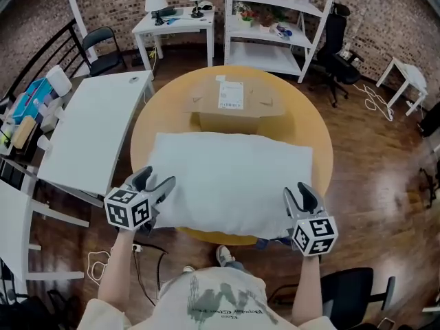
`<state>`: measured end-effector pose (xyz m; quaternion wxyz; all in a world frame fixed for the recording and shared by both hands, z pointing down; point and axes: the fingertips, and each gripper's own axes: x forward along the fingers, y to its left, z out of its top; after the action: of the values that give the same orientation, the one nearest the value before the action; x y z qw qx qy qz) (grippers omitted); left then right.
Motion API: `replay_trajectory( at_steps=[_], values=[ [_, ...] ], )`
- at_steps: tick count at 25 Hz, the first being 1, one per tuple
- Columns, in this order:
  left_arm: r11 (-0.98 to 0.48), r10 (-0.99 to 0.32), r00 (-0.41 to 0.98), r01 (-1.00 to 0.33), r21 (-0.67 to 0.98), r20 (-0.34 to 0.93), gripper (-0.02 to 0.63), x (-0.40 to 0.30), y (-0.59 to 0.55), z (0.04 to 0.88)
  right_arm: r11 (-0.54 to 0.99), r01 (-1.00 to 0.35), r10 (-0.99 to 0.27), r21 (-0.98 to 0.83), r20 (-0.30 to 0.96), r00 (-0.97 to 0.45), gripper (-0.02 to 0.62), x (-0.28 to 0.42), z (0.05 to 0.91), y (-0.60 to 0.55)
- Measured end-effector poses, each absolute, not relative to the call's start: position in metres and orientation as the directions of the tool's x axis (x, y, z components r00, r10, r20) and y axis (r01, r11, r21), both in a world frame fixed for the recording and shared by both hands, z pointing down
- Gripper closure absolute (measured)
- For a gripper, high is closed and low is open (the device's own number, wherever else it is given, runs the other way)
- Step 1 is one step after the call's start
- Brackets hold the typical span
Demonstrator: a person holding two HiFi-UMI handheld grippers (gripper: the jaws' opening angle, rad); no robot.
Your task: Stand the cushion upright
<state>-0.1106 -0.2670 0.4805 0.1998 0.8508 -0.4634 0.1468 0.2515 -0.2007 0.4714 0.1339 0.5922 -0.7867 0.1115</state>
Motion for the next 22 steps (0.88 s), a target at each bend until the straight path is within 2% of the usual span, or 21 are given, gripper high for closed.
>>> replay_trajectory(
  at_steps=[5,7,9,17,20,22],
  values=[
    [-0.500,-0.674,0.534,-0.839,0.217,0.511,0.255,-0.131,-0.279,0.496,0.256,-0.959,-0.891,-0.122,0.355,-0.283,0.396,0.272,0.481,-0.210],
    [-0.502,-0.649,0.533,-0.836,0.221,0.543,0.253,-0.136,-0.286,0.502,0.265,-0.942,-0.877,-0.205,0.355,-0.324,0.355,0.280,0.484,-0.212],
    [-0.513,-0.626,0.532,-0.832,0.213,0.570,0.215,-0.139,-0.292,0.505,0.251,-0.935,-0.868,-0.252,0.369,-0.332,0.316,0.291,0.489,-0.214],
    [-0.517,-0.613,0.535,-0.828,0.217,0.581,0.161,-0.153,-0.309,0.511,0.211,-0.929,-0.813,-0.304,0.472,-0.339,0.207,0.315,0.522,-0.231],
    [-0.507,-0.573,0.555,-0.818,0.272,0.602,0.153,-0.148,-0.311,0.530,0.199,-0.920,-0.767,-0.337,0.530,-0.360,0.199,0.313,0.539,-0.238],
    [-0.497,-0.534,0.580,-0.804,0.327,0.615,0.155,-0.141,-0.309,0.543,0.188,-0.910,-0.727,-0.370,0.570,-0.383,0.221,0.309,0.552,-0.241]
  ],
)
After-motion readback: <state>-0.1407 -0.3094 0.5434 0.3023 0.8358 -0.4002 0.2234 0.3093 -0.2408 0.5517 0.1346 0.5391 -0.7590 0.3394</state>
